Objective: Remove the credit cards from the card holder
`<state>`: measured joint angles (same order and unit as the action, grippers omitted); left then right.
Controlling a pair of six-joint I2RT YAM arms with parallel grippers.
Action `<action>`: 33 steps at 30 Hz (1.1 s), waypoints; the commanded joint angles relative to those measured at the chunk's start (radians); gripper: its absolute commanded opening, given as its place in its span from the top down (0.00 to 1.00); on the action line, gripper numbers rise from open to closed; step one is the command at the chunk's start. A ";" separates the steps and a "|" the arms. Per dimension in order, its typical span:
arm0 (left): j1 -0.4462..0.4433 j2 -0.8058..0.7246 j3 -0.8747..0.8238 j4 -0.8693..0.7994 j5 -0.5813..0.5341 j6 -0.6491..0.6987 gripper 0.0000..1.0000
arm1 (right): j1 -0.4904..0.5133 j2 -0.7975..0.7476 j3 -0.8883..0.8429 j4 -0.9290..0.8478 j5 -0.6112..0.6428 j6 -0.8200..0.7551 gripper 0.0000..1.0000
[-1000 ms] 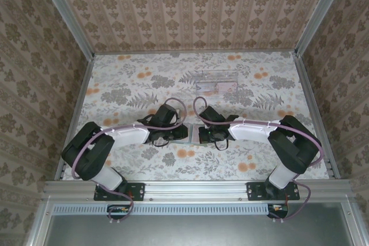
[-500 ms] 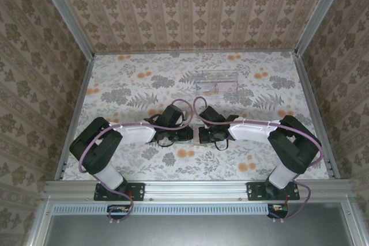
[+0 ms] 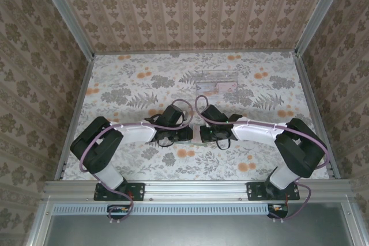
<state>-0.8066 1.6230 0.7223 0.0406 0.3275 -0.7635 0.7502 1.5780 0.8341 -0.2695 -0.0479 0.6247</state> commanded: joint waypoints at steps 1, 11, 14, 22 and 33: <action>-0.002 -0.054 0.010 -0.040 -0.021 0.002 0.83 | -0.006 0.021 -0.011 -0.012 0.010 -0.009 0.90; 0.068 -0.148 -0.041 -0.093 -0.051 0.026 0.82 | -0.006 0.086 -0.016 0.018 0.002 0.000 0.93; 0.085 -0.133 -0.071 -0.091 -0.061 0.030 0.82 | -0.006 0.088 -0.015 0.028 -0.010 0.001 0.94; 0.089 -0.078 -0.103 -0.049 -0.047 0.021 0.84 | -0.005 0.099 0.004 0.051 -0.041 0.011 0.94; 0.088 -0.089 -0.103 -0.055 -0.047 0.022 0.84 | 0.011 0.150 0.049 0.072 -0.072 0.022 0.94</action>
<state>-0.7189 1.5234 0.6369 0.0193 0.2901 -0.7582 0.7490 1.6783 0.8654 -0.2089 -0.0856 0.6319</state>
